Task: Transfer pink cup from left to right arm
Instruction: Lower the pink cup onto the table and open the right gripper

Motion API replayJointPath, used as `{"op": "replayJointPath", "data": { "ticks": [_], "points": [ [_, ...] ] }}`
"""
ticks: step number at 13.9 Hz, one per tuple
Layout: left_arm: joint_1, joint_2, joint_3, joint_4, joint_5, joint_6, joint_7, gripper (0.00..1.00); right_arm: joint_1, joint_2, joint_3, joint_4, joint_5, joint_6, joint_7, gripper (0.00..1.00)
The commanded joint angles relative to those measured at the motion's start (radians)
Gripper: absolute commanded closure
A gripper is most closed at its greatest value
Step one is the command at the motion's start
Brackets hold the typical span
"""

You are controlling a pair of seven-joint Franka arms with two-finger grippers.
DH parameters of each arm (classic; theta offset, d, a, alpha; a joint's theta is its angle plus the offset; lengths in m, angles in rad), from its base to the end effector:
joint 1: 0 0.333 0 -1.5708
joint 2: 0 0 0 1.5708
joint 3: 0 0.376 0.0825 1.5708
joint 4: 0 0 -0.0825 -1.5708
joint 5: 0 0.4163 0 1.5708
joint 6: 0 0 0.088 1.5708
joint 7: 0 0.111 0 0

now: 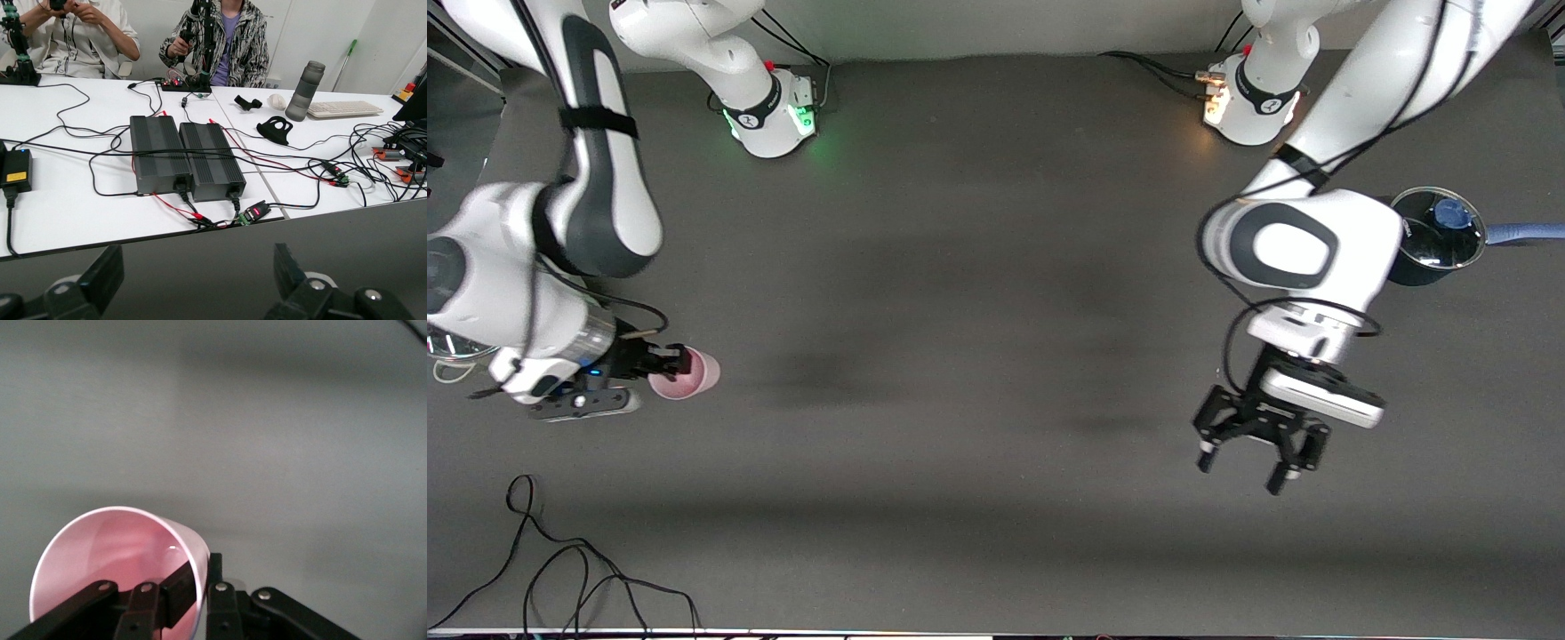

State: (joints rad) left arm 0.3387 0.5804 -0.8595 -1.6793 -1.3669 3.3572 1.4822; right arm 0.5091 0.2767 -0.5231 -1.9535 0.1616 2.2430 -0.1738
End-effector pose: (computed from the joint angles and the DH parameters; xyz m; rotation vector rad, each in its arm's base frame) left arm 0.7183 -0.1519 0.4304 2.4449 -0.2056 1.3556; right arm 0.6495 0.0154 0.3946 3.1253 0.1289 0.0842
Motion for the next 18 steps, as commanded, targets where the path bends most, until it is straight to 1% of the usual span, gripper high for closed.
{"op": "replayJointPath", "data": {
  "ticks": [1,2,5,7,9,10,12,13,14,17,18],
  "points": [
    [0.162,-0.06,-0.062,-0.079,-0.001,-0.154,0.004,0.0,0.012,-0.009,-0.003,-0.174,0.005,0.214,-0.02,1.0],
    [0.216,-0.07,-0.07,-0.094,-0.001,-0.223,0.004,0.0,0.014,0.022,-0.003,-0.185,0.034,0.257,-0.021,1.0],
    [0.333,-0.097,-0.067,-0.129,0.005,-0.411,0.003,0.0,0.02,0.106,0.0,-0.188,0.14,0.332,-0.055,1.0],
    [0.388,-0.094,-0.059,-0.131,0.035,-0.514,-0.005,0.0,0.022,0.157,0.008,-0.197,0.196,0.397,-0.079,1.0],
    [0.407,-0.094,-0.052,-0.126,0.041,-0.561,-0.008,0.0,0.022,0.205,0.012,-0.212,0.204,0.478,-0.082,1.0],
    [0.417,-0.094,-0.047,-0.123,0.049,-0.588,-0.013,0.0,0.023,0.216,0.017,-0.214,0.204,0.493,-0.082,1.0],
    [0.436,-0.088,-0.039,-0.102,0.069,-0.654,-0.052,0.0,0.023,0.208,0.02,-0.213,0.204,0.478,-0.082,1.0],
    [0.434,-0.088,-0.017,-0.093,0.139,-0.685,-0.122,0.0,0.025,0.199,0.02,-0.213,0.204,0.466,-0.081,0.41],
    [0.434,-0.088,-0.003,-0.076,0.231,-0.741,-0.225,0.0,0.025,0.178,0.02,-0.213,0.205,0.448,-0.081,0.01],
    [0.433,-0.085,0.066,0.045,0.548,-1.015,-0.623,0.0,0.026,0.087,0.014,-0.2,0.204,0.312,-0.081,0.0],
    [0.434,-0.085,0.068,0.082,0.642,-1.091,-0.723,0.0,0.026,0.046,0.009,-0.2,0.204,0.278,-0.079,0.0]
  ]
}}
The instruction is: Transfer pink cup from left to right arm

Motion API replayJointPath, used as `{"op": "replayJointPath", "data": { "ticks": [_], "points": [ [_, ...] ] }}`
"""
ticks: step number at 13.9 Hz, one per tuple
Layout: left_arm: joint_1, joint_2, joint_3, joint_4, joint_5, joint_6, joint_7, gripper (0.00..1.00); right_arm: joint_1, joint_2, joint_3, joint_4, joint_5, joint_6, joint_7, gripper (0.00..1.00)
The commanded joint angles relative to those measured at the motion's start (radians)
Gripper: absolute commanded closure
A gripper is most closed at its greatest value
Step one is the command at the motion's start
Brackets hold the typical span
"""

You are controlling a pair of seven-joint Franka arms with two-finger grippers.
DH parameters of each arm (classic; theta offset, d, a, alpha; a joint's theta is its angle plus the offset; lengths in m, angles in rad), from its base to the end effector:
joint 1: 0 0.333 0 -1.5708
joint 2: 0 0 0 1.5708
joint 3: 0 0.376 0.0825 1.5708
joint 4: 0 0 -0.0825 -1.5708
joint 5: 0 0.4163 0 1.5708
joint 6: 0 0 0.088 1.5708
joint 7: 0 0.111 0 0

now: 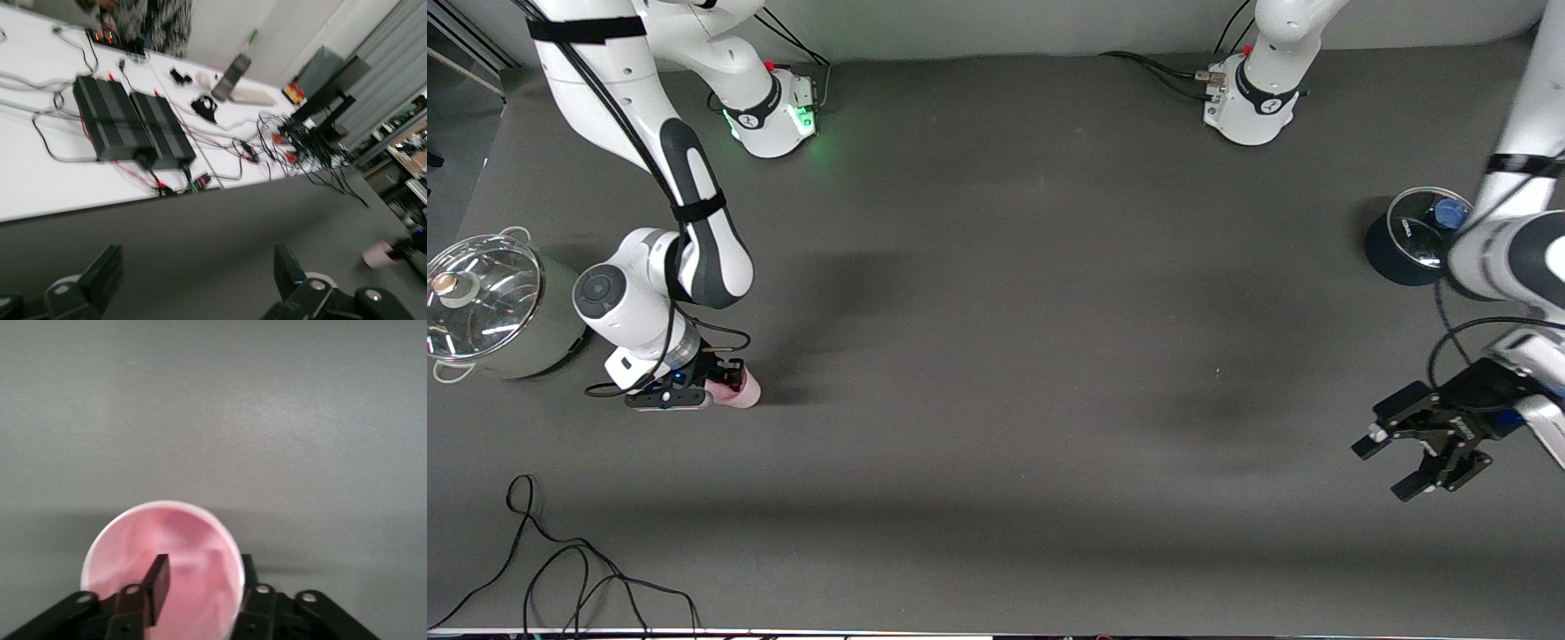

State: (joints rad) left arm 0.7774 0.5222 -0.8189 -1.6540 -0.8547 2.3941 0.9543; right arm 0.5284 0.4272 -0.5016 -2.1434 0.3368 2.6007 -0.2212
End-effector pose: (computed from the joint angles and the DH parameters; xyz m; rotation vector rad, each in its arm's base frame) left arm 0.7461 0.0661 0.4673 2.1824 -0.3049 0.8571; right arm 0.6201 0.0193 0.2586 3.1148 0.0219 0.1601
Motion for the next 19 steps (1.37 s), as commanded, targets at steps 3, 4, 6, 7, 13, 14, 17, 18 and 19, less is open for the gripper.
{"op": "replayJointPath", "data": {
  "ticks": [3,4,6,7,13,14,17,18,19],
  "points": [
    [-0.003,-0.057,0.049,0.15,0.377,-0.376,-0.467,0.0,0.008,-0.209,-0.049,0.051,0.016,-0.29,-0.021,0.0],
    [-0.003,-0.06,0.049,0.195,0.452,-0.465,-0.545,0.0,0.007,-0.237,-0.057,0.089,0.011,-0.368,-0.02,0.0],
    [-0.006,-0.086,0.047,0.265,0.604,-0.614,-0.652,0.0,0.008,-0.269,-0.098,0.19,-0.036,-0.526,-0.017,0.0],
    [-0.004,-0.109,0.047,0.275,0.644,-0.679,-0.722,0.0,0.007,-0.269,-0.109,0.261,-0.076,-0.624,-0.015,0.0],
    [0.007,-0.226,0.043,0.34,0.863,-1.015,-0.96,0.0,0.007,-0.271,-0.236,0.575,-0.099,-0.974,0.003,0.0],
    [0.003,-0.254,0.034,0.324,0.873,-1.014,-0.962,0.0,-0.001,-0.268,-0.251,0.623,-0.099,-1.017,0.013,0.0],
    [-0.015,-0.384,0.029,0.211,0.899,-0.98,-0.967,0.0,0.004,-0.265,-0.302,0.675,-0.099,-1.097,0.068,0.0],
    [-0.015,-0.407,0.03,0.186,0.899,-0.962,-0.967,0.0,0.007,-0.265,-0.302,0.677,-0.108,-1.097,0.095,0.0],
    [-0.015,-0.427,0.03,0.16,0.899,-0.94,-0.967,0.0,0.008,-0.265,-0.299,0.677,-0.132,-1.099,0.103,0.0]
  ]
}}
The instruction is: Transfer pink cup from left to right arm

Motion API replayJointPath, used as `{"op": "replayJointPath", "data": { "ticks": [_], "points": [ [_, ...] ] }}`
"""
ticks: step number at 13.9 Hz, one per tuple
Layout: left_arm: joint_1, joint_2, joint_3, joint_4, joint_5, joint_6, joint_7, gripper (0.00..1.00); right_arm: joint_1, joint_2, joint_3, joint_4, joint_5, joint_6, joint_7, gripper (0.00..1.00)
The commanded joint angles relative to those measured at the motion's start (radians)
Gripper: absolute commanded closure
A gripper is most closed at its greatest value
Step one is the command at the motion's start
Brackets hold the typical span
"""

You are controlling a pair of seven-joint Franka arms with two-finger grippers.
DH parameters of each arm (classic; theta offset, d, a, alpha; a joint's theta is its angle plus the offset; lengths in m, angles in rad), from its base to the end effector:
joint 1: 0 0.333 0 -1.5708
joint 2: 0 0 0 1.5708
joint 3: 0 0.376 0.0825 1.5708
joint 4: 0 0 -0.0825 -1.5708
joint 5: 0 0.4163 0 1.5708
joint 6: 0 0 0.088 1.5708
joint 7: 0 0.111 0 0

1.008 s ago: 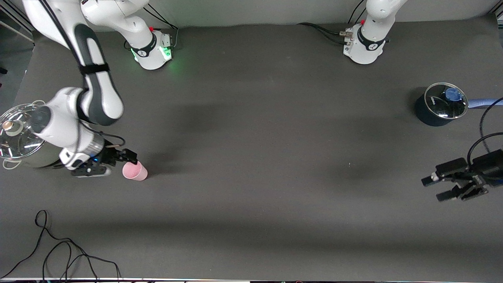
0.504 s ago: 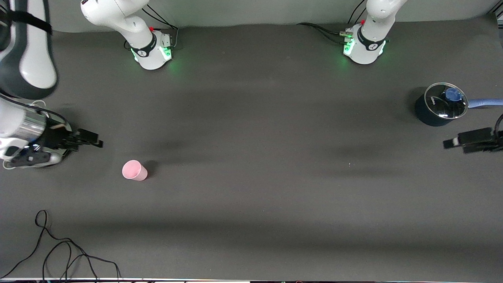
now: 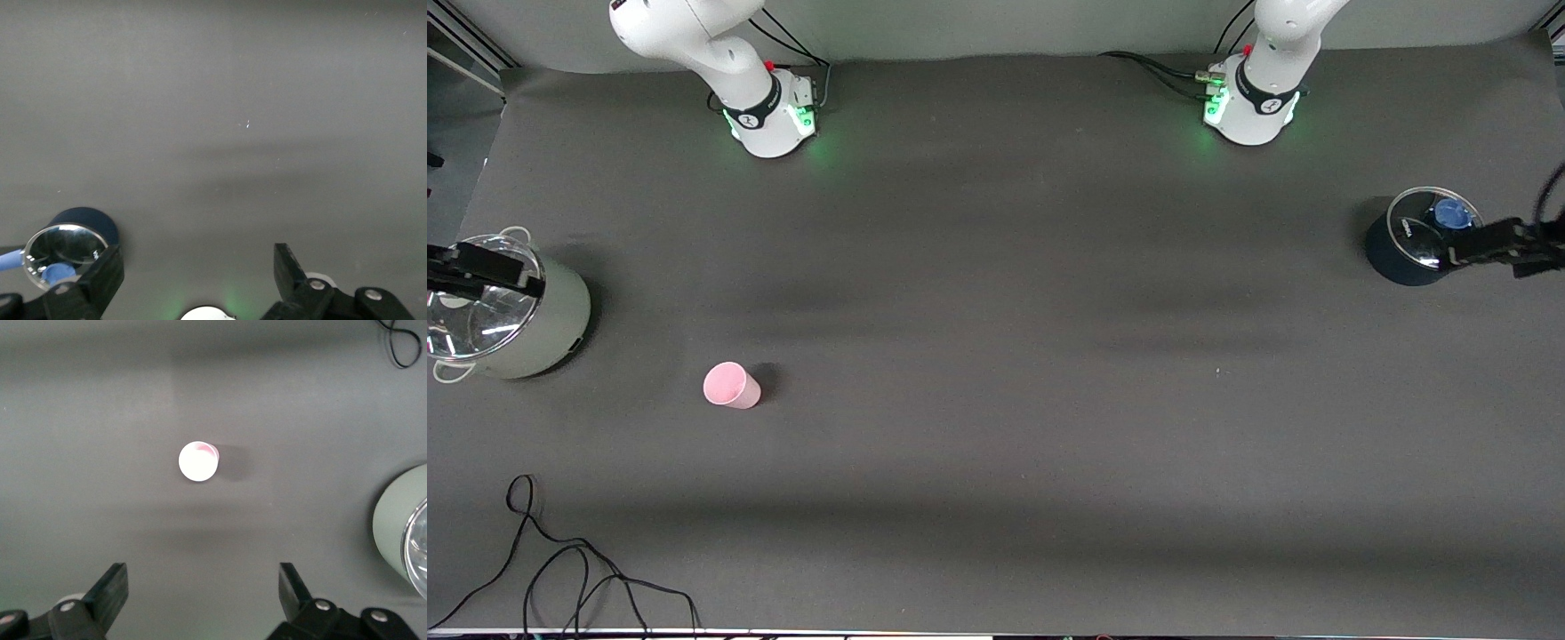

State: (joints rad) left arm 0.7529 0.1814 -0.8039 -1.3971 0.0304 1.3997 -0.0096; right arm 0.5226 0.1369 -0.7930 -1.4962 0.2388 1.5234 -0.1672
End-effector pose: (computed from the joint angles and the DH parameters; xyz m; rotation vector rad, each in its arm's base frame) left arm 0.6164 0.0221 0.6732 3.0384 -0.0576 -0.1927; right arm 0.6103 -0.1051 0.6550 -2.9845 0.1475 0.0551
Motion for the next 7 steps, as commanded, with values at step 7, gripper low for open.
{"op": "replayJointPath", "data": {
  "ticks": [7],
  "points": [
    [-0.456,-0.152,0.479,-0.143,-0.023,0.105,0.006,0.0,0.001,0.02,0.003,0.031,-0.064,-0.074,0.043,0.0]
  ]
}}
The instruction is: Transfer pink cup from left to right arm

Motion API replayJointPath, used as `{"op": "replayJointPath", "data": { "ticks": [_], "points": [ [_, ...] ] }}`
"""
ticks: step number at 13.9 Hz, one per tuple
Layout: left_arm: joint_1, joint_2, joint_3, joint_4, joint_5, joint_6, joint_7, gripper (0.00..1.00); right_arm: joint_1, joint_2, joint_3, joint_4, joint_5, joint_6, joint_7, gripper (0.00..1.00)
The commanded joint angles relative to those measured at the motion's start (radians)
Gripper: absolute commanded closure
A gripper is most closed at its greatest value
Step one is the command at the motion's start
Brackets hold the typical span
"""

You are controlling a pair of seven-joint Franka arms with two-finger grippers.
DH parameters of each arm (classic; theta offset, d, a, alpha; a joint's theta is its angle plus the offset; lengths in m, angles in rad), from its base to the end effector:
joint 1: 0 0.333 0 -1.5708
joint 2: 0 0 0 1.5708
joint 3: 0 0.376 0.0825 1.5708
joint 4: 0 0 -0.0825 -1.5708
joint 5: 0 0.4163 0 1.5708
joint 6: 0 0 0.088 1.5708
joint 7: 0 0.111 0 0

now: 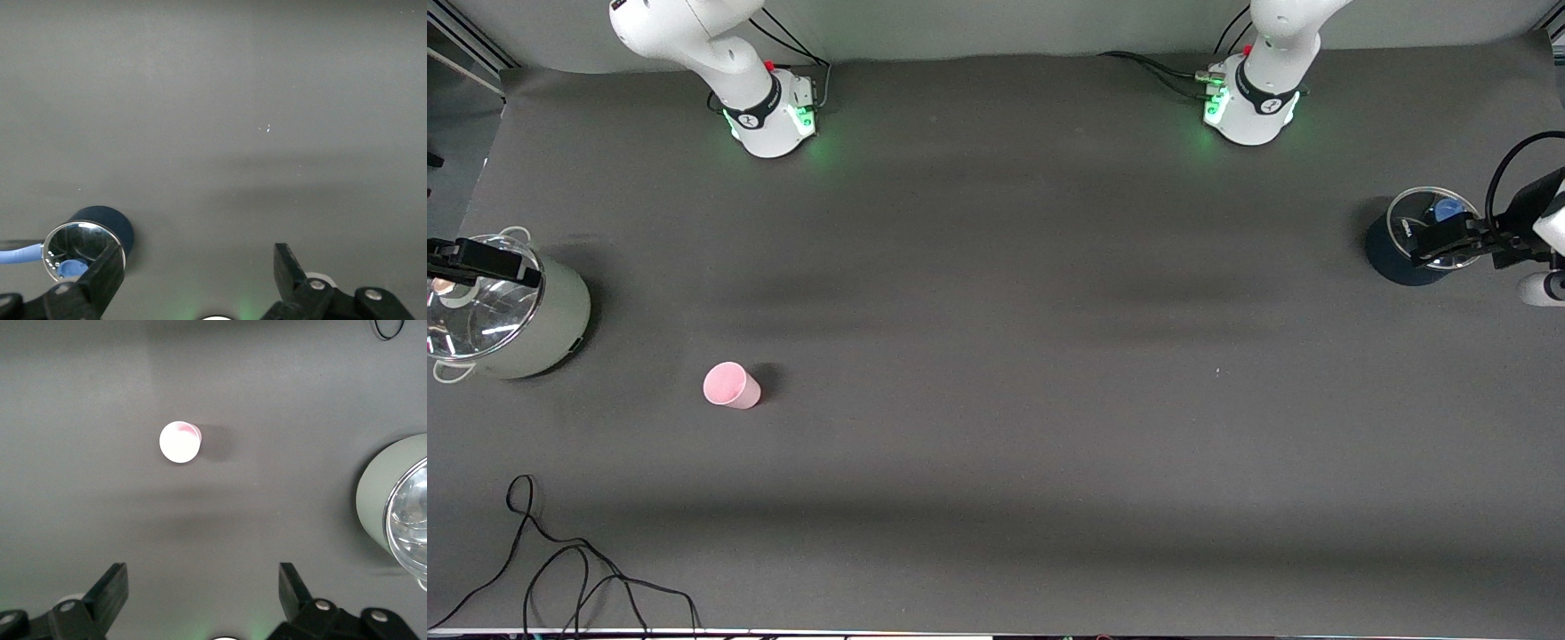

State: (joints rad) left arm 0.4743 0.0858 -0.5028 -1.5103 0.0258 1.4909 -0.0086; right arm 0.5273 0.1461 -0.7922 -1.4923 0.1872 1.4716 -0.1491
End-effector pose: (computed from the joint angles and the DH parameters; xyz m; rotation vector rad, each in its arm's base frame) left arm 0.6053 0.0002 0.6589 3.1241 -0.0304 -0.1483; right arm 0.6062 -0.1040 0.6479 -3.0262 0.1664 0.1577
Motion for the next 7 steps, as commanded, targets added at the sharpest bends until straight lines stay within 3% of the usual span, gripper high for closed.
{"op": "replayJointPath", "data": {
  "ticks": [1,2,3,5,7],
  "points": [
    [-0.242,-0.066,0.243,-0.03,-0.032,0.012,0.006,0.0,-0.009,0.01,0.011,0.029,-0.012,-0.022,0.029,0.0],
    [-0.305,-0.069,0.301,-0.033,-0.035,0.017,0.006,0.0,-0.06,0.009,0.055,0.03,-0.012,-0.022,0.028,0.0],
    [-0.374,-0.07,0.364,-0.033,-0.037,0.014,0.006,0.0,-0.144,0.003,0.15,0.03,-0.018,-0.022,0.029,0.0],
    [-0.488,-0.074,0.475,-0.033,-0.037,0.009,0.007,0.0,-0.29,-0.034,0.351,0.024,-0.124,-0.022,0.029,0.0],
    [-0.508,-0.072,0.492,-0.039,-0.037,0.011,0.007,0.0,-0.424,-0.046,0.515,0.023,-0.152,-0.022,0.034,0.0]
  ]
}}
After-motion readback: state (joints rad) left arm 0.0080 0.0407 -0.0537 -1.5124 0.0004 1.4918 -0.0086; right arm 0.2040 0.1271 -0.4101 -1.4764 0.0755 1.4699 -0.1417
